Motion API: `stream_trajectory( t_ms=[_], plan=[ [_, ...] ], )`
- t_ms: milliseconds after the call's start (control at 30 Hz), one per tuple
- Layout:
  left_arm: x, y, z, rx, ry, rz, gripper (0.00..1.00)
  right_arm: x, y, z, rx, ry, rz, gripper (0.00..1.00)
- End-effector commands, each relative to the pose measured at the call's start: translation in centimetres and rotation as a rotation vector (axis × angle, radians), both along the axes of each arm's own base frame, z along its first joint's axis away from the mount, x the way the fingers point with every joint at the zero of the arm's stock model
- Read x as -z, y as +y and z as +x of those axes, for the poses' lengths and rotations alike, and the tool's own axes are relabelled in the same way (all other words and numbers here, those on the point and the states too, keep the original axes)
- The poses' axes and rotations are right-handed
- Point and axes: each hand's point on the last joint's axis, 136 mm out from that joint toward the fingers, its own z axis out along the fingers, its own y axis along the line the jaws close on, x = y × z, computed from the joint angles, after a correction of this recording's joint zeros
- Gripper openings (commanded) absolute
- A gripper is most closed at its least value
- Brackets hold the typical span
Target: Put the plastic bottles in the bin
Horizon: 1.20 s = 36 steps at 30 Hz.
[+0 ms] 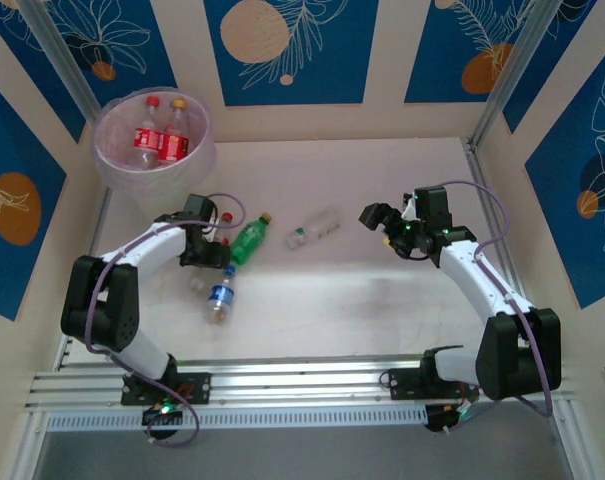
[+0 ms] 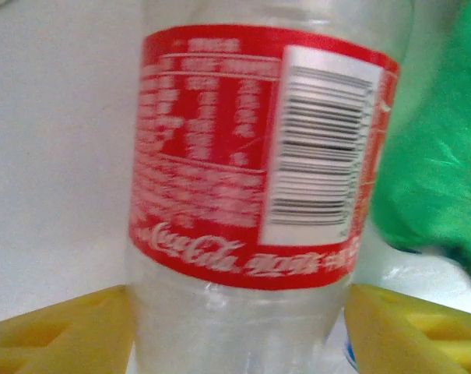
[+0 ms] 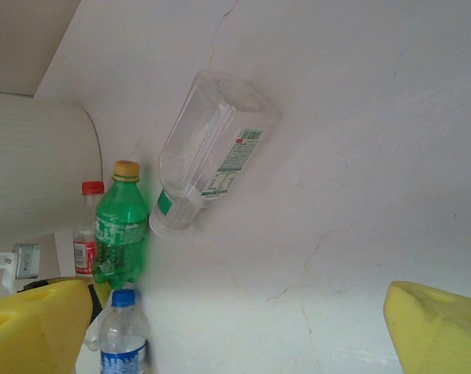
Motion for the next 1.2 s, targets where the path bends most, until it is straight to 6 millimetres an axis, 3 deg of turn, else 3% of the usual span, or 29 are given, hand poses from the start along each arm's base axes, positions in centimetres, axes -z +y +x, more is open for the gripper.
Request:
stream_trajectory(
  t_ms=[0,67,133,267,633,933,1167],
  plan=[
    [-0.4,-1.1,0.2,0.010,-0.016,-0.038,0.62,-1.2,0.4,-0.3,-0.026,-0.027,0.016,0.97],
    [-0.1,-1.3,-0.1,0.015,-0.010,-0.037,0.65,-1.1,0.5,-0.2,-0.027,-0.024,0.018,0.97],
    [0.3,-1.2,-0.1,0.014,-0.004,-0.028,0.77,-1.1,0.7,-0.1,-0.031,-0.026,0.022,0.97],
    [0.9,-1.5,0.3,0.020,0.000,-0.033,0.85,-1.0,0.9,-0.1,-0.038,-0.023,0.022,0.97],
    [1.2,-3.1,0.5,0.053,0.011,-0.064,0.70,-0.3,0.9,-0.8,-0.038,-0.009,0.025,0.97],
    [-3.7,-4.5,-0.4,0.128,-0.053,-0.069,0.63,-0.3,1.0,-0.7,-0.037,-0.011,0.027,0.97],
    [-12.2,-8.3,-0.4,0.254,-0.195,-0.209,0.60,-0.4,1.0,-0.6,-0.034,-0.016,0.027,0.97]
  ],
)
